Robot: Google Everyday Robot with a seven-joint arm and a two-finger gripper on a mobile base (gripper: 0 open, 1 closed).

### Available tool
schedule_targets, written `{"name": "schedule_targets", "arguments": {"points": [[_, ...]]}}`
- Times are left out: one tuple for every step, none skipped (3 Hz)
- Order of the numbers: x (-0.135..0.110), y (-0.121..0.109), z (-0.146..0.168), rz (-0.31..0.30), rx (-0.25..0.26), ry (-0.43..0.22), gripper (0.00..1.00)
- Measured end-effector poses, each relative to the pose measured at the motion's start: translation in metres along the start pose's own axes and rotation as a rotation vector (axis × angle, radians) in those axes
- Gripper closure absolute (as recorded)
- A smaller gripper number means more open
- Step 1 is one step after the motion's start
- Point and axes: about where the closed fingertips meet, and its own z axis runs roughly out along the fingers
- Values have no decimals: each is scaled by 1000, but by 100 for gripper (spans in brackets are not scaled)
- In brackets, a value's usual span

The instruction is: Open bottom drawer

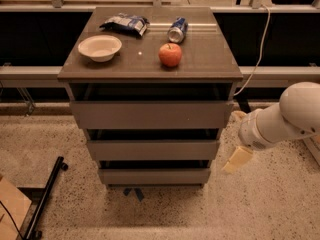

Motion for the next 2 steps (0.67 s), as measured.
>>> {"name": "schedule_targets", "arguments": {"points": [[2,1,5,-7,-8,-3,0],[5,9,14,-6,-31,10,0]]}}
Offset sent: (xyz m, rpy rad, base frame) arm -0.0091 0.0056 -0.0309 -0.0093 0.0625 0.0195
